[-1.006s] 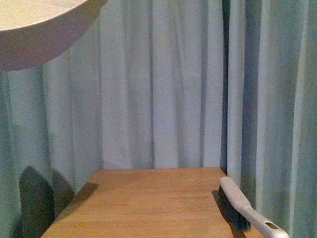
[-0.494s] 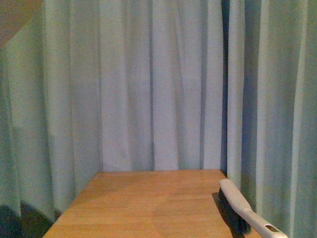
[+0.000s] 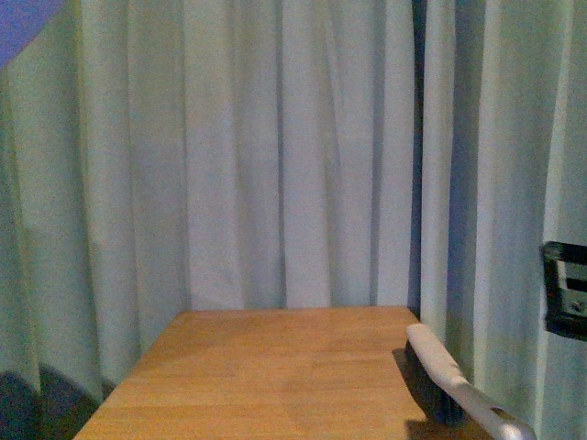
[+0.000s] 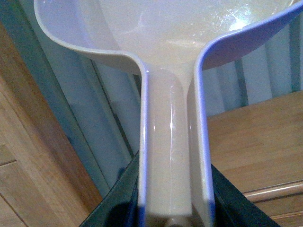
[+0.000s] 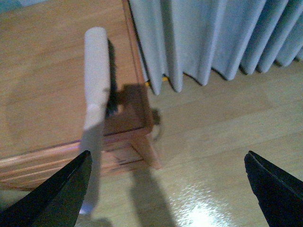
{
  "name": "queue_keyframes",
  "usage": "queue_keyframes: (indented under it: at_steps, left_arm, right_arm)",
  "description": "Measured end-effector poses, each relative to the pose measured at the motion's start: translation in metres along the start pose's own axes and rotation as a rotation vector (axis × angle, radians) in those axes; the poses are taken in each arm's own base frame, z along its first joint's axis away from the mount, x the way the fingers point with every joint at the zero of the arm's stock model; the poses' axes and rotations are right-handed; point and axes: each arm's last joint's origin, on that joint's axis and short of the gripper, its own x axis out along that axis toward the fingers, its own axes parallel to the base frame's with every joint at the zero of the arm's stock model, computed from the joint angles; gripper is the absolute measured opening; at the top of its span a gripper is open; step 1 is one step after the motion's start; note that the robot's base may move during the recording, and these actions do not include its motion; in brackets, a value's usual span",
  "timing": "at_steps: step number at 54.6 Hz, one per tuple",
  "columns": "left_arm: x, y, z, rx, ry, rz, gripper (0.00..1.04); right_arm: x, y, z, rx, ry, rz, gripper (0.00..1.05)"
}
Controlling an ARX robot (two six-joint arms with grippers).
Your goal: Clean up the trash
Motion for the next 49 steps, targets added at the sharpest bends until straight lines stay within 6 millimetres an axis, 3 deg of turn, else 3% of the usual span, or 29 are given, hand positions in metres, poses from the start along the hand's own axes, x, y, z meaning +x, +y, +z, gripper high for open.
queue_keyframes:
  at_steps: [6,15,49]
  left_arm:
    - [0.0,0.0,0.0,0.0,0.0,0.001,0.27]
    - [0.0,0.0,0.0,-0.001,0.0,0.001,0.27]
    - [0.0,0.0,0.0,-0.001,0.001,0.002,0.27]
  right_arm:
    - [0.02,0.021,0.002,0.059,0.077,0.01,0.97]
    - [0.051,0.042,-0.01,0.096,0.161,-0.018,0.97]
    - [0.096,0.049,-0.025,0.15,0.266,-0.049,0.97]
